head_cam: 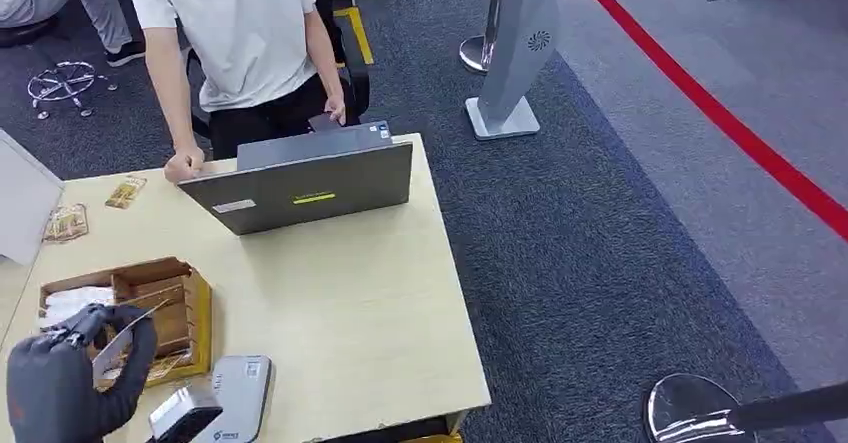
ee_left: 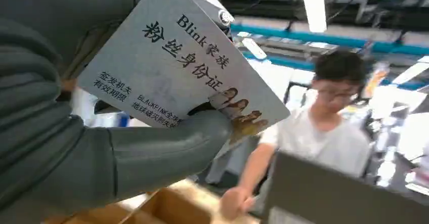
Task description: Pass the card to the sensor for recognition and then transmit it.
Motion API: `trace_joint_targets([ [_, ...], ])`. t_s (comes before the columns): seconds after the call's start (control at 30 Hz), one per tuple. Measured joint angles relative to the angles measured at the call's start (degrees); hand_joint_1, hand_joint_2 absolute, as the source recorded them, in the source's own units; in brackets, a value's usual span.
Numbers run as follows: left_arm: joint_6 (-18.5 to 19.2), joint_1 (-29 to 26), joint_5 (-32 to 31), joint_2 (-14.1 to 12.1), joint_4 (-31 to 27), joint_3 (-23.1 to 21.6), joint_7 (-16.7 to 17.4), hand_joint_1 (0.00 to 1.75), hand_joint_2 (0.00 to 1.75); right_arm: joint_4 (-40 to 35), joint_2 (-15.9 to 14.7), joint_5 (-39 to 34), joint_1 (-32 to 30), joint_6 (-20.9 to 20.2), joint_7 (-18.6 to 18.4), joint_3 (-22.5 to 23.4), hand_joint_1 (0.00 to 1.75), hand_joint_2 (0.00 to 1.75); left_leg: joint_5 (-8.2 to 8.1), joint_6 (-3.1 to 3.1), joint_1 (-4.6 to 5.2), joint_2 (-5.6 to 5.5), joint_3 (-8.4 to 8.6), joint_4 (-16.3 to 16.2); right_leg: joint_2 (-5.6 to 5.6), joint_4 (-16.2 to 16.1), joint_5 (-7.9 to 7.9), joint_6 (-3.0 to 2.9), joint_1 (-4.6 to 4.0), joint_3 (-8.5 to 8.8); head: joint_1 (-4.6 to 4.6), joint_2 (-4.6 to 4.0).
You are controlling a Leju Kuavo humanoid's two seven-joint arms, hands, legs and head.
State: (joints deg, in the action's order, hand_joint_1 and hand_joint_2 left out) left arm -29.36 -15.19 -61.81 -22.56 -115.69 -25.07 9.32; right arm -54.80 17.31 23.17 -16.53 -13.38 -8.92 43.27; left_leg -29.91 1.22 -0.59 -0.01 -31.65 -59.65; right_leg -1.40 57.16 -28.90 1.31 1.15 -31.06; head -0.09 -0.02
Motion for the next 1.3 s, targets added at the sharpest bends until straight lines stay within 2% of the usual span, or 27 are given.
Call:
trace_joint_targets([
  [0.2,0.48,-4.88,1.33,-0.04,0.17,-2.32,2.01,1.75,1.75,-2.21,0.00,1.07,-1.05,-0.42,0.17,-3.10,0.00,1.75,0.08,-0.04,-0.04,-0.03,0.02,0.01,0.07,0.04,0.07,-0.07,-0.03,0.16,0.02,0.00],
  [0.47,1.03,-6.13,1.77,-0.37,0.50,-4.00,4.59,1.75,1.75,-4.57,0.00,-0.28,-2.61,-0.04,-0.83,-5.66,0.00,1.75,0.12,-0.03,-0.04,-0.06,0.04,0.01,0.09,0.05,0.09,-0.07,-0.03,0.20,0.00,0.00],
  [0.57,-0.31,-6.06,1.38,-0.26,2.80,-4.50,5.35,1.75,1.75,-5.07,0.00,-0.18,-2.89,-0.11,-1.20,-6.29,0.00,1.75,0.12,-0.04,-0.04,-0.06,0.04,0.01,0.09,0.05,0.09,-0.07,-0.03,0.19,0.02,0.00],
  [0.77,-0.89,-5.96,0.85,-0.15,9.10,-5.64,9.96,1.75,1.75,-6.12,0.00,0.07,-3.35,-0.94,-1.49,-7.10,0.00,1.75,0.12,-0.04,-0.04,-0.06,0.05,0.01,0.09,0.05,0.09,-0.07,-0.04,0.18,0.00,0.00],
  [1.03,-0.54,-4.87,2.16,0.24,14.73,-6.97,10.22,1.75,1.75,-6.49,0.00,1.53,-3.56,-1.59,-1.18,-7.51,0.00,1.75,0.12,-0.03,-0.04,-0.06,0.05,0.01,0.10,0.05,0.09,-0.07,-0.04,0.19,0.00,0.00],
  [1.3,-0.13,-2.66,3.67,0.46,20.22,-9.62,8.80,1.75,1.75,-5.85,0.02,3.26,-2.79,-1.79,0.28,-7.51,0.00,1.75,0.12,-0.03,-0.04,-0.06,0.05,0.01,0.11,0.05,0.09,-0.07,-0.04,0.19,0.02,0.00],
])
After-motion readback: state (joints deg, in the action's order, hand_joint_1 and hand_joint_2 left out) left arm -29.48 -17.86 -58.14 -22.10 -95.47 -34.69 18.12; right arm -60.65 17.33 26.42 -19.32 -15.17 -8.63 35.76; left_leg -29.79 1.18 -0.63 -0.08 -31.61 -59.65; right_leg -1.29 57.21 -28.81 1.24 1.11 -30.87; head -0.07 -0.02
